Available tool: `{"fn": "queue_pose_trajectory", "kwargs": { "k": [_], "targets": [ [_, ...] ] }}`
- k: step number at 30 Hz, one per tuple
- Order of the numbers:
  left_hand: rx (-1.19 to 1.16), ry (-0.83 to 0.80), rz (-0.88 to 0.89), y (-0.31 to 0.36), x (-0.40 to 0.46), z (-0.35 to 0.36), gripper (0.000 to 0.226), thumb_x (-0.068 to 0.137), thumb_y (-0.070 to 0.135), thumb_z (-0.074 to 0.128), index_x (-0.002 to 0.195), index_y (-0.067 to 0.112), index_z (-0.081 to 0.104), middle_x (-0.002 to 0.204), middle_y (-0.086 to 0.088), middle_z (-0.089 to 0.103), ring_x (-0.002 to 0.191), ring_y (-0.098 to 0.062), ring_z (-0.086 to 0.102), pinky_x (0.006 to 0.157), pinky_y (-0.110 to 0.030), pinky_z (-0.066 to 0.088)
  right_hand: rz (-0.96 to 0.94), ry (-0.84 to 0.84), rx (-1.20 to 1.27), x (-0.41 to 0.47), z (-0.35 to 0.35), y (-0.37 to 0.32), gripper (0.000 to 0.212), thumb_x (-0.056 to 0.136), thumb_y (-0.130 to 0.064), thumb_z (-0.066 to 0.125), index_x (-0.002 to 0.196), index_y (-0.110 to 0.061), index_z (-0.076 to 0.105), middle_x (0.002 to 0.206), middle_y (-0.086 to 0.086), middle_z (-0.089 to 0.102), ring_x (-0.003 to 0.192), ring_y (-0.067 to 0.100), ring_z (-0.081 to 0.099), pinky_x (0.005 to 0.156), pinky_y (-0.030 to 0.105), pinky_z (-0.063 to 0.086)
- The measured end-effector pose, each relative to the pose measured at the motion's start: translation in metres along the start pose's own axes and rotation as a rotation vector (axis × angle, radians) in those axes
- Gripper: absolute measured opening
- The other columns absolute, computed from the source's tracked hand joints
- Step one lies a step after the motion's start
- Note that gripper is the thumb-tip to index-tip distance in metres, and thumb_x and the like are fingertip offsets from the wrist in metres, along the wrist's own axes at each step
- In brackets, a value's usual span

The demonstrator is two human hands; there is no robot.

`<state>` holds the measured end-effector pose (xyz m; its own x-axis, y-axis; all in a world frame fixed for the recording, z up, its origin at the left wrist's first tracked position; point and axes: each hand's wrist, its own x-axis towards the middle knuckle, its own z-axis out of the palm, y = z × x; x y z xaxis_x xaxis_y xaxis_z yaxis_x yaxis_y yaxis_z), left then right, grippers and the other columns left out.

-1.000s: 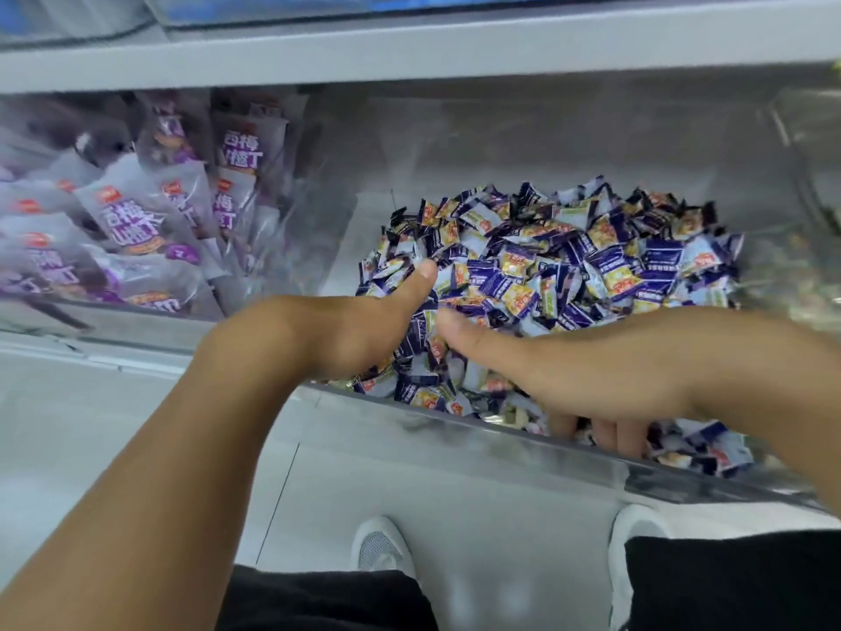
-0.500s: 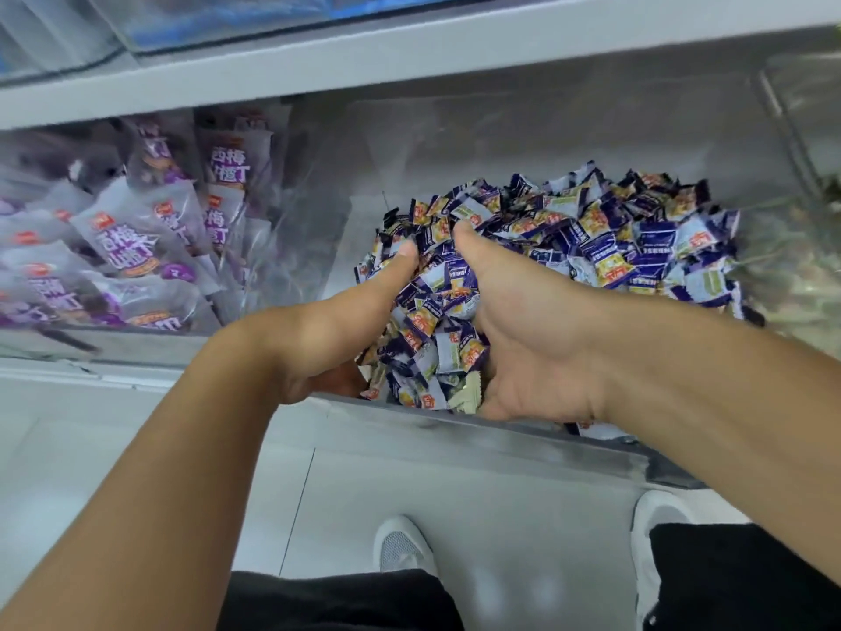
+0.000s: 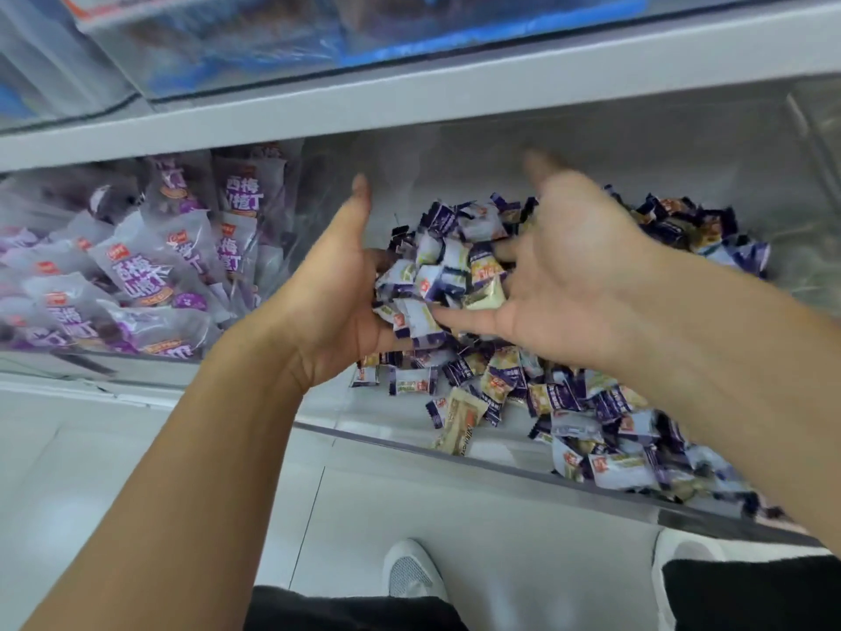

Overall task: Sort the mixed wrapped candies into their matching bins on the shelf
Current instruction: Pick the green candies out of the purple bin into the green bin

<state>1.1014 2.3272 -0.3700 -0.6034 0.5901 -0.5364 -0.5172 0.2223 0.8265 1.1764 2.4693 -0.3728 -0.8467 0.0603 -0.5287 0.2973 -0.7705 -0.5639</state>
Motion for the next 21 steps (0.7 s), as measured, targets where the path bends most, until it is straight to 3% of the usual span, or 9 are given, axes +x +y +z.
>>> {"fn": "queue_pose_trajectory", "kwargs": {
  "k": [2, 5, 8, 10, 13, 15, 18, 21],
  "targets": [
    [-0.056, -0.016, 0.106, 0.001, 0.002, 0.004, 0.083, 0.092, 0.076, 0.019, 0.133, 0.014, 0.057, 0.124, -0.014, 0.068, 0.112, -0.034, 0.066, 0.098, -0.055, 0.050, -0.083, 0.020, 0.032, -0.006, 0.010, -0.021, 0.036, 0.094, -0.060, 0.049, 0.120, -0.035, 0.049, 0.134, 0.014, 0.049, 0.122, 0.045, 0.052, 0.095, 0.072, 0.042],
    [-0.170, 0.048, 0.237, 0.002, 0.007, 0.008, 0.068, 0.097, 0.067, 0.027, 0.133, 0.018, 0.056, 0.124, -0.012, 0.068, 0.111, -0.033, 0.067, 0.090, -0.056, 0.054, -0.175, 0.030, 0.038, 0.004, 0.005, -0.027, 0.060, 0.091, -0.055, 0.055, 0.143, -0.029, 0.039, 0.152, 0.012, 0.037, 0.135, 0.039, 0.042, 0.100, 0.076, 0.034],
    [-0.223, 0.199, 0.317, 0.005, 0.009, 0.007, 0.044, 0.102, 0.048, 0.039, 0.128, 0.018, 0.056, 0.097, -0.002, 0.075, 0.092, -0.020, 0.073, 0.077, -0.043, 0.060, -0.275, 0.107, -0.131, -0.004, 0.010, -0.023, 0.038, 0.097, -0.036, 0.054, 0.131, -0.019, 0.052, 0.145, 0.014, 0.043, 0.125, 0.031, 0.049, 0.099, 0.066, 0.044],
    [-0.064, 0.338, 0.304, 0.003, 0.011, 0.002, 0.034, 0.100, 0.030, 0.050, 0.128, 0.012, 0.057, 0.107, -0.007, 0.072, 0.082, -0.016, 0.069, 0.071, -0.035, 0.059, -0.324, 0.114, -0.335, -0.007, 0.005, -0.021, 0.016, 0.100, -0.011, 0.049, 0.112, -0.015, 0.059, 0.129, 0.008, 0.048, 0.115, 0.026, 0.051, 0.098, 0.051, 0.052],
    [0.353, 0.461, 0.325, -0.008, 0.014, -0.009, 0.033, 0.094, 0.006, 0.056, 0.124, 0.020, 0.059, 0.115, 0.001, 0.067, 0.091, -0.019, 0.065, 0.074, -0.034, 0.055, -0.398, 0.139, -0.559, -0.013, -0.004, -0.022, 0.042, 0.091, 0.015, 0.048, 0.116, -0.013, 0.066, 0.117, 0.005, 0.061, 0.094, 0.015, 0.064, 0.085, 0.032, 0.060],
    [0.504, 0.437, 0.375, -0.013, 0.013, -0.011, 0.043, 0.092, -0.003, 0.054, 0.121, 0.028, 0.056, 0.109, 0.007, 0.067, 0.082, -0.019, 0.063, 0.075, -0.041, 0.056, -0.423, 0.140, -0.743, -0.017, -0.009, -0.024, 0.044, 0.085, 0.020, 0.054, 0.111, -0.013, 0.070, 0.108, 0.007, 0.069, 0.090, 0.014, 0.070, 0.077, 0.028, 0.061],
    [0.585, 0.424, 0.433, -0.014, 0.008, -0.018, 0.044, 0.089, -0.008, 0.060, 0.119, 0.024, 0.061, 0.107, 0.006, 0.069, 0.080, -0.023, 0.068, 0.082, -0.054, 0.058, -0.395, 0.081, -0.979, -0.017, -0.014, -0.022, 0.044, 0.086, 0.018, 0.059, 0.109, -0.017, 0.070, 0.108, 0.002, 0.066, 0.095, 0.020, 0.069, 0.071, 0.030, 0.063],
    [0.663, 0.391, 0.467, -0.012, 0.006, -0.021, 0.038, 0.088, -0.006, 0.065, 0.115, 0.021, 0.066, 0.106, 0.006, 0.072, 0.087, -0.031, 0.071, 0.082, -0.052, 0.058, -0.337, 0.068, -1.039, -0.015, -0.014, -0.018, 0.044, 0.090, 0.013, 0.058, 0.114, -0.022, 0.069, 0.114, 0.004, 0.061, 0.098, 0.025, 0.066, 0.068, 0.033, 0.063]
  ]
}}
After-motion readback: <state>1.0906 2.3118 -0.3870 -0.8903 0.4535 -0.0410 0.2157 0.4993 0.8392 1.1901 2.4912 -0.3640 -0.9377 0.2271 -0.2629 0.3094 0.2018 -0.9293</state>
